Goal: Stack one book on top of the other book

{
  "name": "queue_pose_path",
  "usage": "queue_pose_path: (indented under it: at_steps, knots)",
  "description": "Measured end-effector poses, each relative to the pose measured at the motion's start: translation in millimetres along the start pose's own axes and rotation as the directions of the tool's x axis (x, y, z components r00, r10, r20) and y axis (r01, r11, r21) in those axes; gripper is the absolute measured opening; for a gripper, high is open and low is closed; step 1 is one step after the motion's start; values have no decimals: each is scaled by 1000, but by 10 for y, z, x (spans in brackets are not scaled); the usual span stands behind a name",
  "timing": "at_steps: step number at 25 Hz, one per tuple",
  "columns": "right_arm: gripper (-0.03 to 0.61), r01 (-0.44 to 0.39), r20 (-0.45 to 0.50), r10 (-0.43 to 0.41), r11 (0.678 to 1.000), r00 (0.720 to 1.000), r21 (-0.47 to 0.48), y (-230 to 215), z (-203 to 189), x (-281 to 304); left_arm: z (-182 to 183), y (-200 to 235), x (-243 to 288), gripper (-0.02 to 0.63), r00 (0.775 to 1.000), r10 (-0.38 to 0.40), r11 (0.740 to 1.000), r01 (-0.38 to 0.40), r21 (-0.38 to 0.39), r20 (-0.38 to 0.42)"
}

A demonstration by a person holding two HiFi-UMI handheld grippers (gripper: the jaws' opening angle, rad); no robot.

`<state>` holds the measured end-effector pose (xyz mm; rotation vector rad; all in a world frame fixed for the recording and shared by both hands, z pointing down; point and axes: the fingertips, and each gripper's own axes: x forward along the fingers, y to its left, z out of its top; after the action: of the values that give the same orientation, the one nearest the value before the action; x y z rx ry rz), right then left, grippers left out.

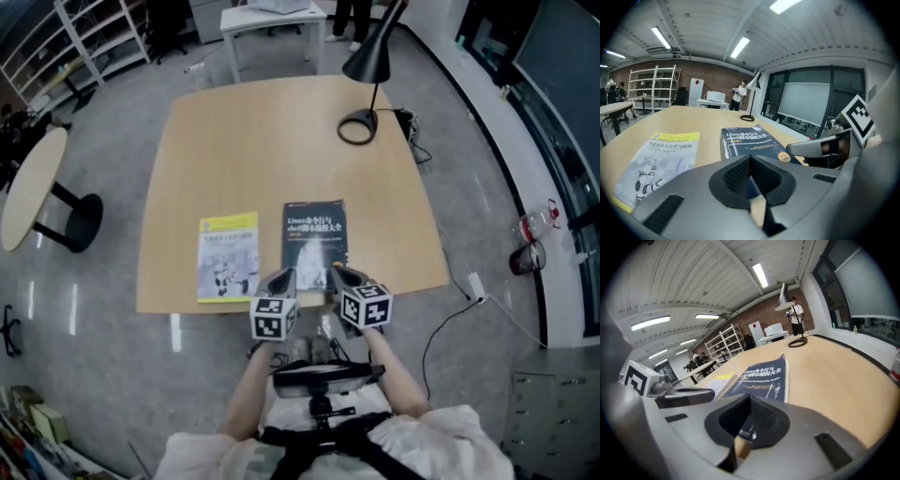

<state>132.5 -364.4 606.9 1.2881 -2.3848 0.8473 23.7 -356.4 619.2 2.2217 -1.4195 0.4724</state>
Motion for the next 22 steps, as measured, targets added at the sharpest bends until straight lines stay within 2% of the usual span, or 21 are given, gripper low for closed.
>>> queue_pose_path:
  at_steps: [3, 7, 13, 18, 22]
  knots:
    - [0, 41, -65, -43, 999, 997, -25, -104, -116, 150, -170, 90, 146, 12, 996, 8, 1000, -6, 16, -89]
    - [0, 81, -152, -93, 993, 984, -83, -223, -182, 293, -189, 109, 293, 12, 989, -2, 1000, 6, 27, -145]
    - [0, 53, -245, -53, 999, 968, -9, -210, -308, 312, -303, 110, 282, 11, 978, 21, 996, -3, 85, -208]
    - [0, 75, -233, -94, 993, 968, -88, -193, -330, 312, -284, 115, 309, 11, 979, 7, 996, 10, 84, -206]
    - [0, 80, -226, -94, 994, 970, -68, -193, -351, 267, -290, 72, 273, 8, 974, 0, 996, 21, 92, -225]
